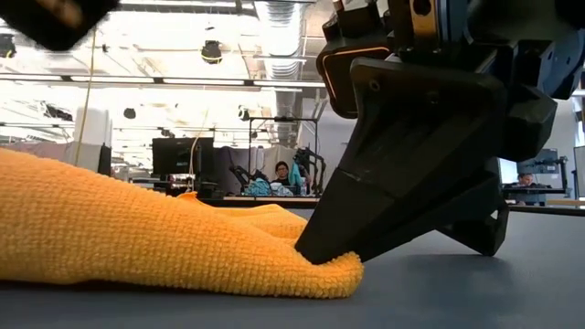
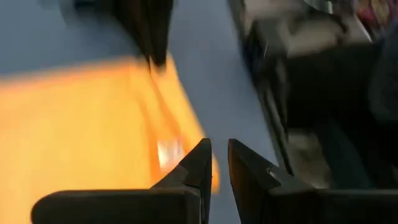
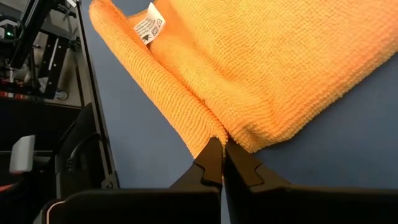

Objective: Roll towel
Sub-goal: Roll the orange microfiber towel

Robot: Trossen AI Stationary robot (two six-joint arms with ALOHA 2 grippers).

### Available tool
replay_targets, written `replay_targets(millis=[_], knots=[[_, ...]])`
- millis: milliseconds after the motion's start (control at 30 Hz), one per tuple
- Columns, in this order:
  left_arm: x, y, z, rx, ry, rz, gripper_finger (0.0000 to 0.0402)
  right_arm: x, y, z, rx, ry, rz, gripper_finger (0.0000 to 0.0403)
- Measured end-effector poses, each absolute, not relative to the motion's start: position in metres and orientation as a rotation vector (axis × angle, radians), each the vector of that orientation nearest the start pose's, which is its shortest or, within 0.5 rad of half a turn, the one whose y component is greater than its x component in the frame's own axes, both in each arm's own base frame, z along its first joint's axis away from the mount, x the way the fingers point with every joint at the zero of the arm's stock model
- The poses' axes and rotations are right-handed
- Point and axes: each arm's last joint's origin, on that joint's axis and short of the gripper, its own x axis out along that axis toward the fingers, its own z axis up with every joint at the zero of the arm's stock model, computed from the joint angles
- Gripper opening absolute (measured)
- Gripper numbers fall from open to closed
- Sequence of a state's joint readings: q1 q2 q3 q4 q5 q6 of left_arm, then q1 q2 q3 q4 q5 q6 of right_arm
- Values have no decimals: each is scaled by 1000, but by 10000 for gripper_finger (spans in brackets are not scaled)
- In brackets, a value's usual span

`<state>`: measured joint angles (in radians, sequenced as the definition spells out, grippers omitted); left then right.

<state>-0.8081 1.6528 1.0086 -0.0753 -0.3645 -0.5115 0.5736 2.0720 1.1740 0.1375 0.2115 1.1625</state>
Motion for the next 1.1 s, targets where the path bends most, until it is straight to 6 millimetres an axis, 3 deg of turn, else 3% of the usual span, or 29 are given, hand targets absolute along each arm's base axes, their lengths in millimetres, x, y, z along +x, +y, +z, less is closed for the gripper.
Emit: replay_targets(millis=[133, 267, 433, 633, 1100], knots=[[244, -269, 196, 78, 501, -279, 42, 354, 219, 115, 813, 800, -105, 21], [246, -281, 180, 193, 458, -305, 54, 354, 218, 115, 814, 799, -105, 21], [249, -278, 163, 223, 524, -273, 95, 354, 219, 114, 812, 800, -103, 21], [249, -270, 157, 289, 576, -212, 136, 354, 219, 114, 812, 799, -102, 21], [246, -267, 152, 197, 653, -176, 141, 354, 219, 114, 804, 799, -99, 21]])
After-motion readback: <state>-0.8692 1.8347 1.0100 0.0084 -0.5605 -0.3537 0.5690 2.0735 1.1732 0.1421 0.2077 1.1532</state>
